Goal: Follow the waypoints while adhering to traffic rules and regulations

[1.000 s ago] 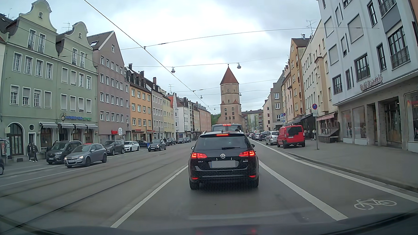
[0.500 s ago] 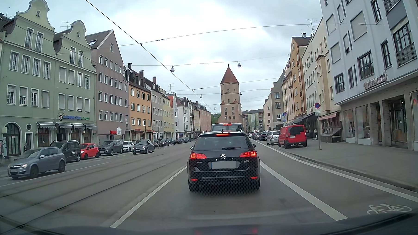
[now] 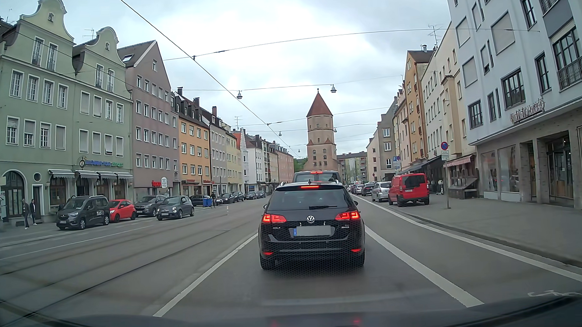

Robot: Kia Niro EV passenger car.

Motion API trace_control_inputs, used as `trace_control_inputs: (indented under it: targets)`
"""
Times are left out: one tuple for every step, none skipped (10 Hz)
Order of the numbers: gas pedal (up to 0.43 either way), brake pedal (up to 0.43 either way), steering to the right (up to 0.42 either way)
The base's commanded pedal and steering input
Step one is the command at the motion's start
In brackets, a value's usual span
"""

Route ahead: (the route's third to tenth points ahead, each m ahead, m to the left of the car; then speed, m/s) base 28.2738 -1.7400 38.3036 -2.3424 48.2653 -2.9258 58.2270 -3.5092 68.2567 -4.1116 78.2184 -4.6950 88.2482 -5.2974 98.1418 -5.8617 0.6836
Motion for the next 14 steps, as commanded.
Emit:
trace_control_inputs:
  targets:
    - [0.000,0.140,-0.004]
    - [0.000,0.140,-0.004]
    - [0.000,0.140,-0.004]
    - [0.000,0.140,-0.004]
    - [0.000,0.140,-0.004]
    - [0.000,0.140,-0.004]
    - [0.000,0.140,-0.004]
    - [0.000,0.140,-0.004]
    - [0.000,0.140,-0.004]
    - [0.000,0.140,-0.004]
    - [0.000,0.140,-0.004]
    - [0.000,0.140,-0.004]
    - [0.000,0.140,-0.004]
    - [0.000,0.140,-0.004]
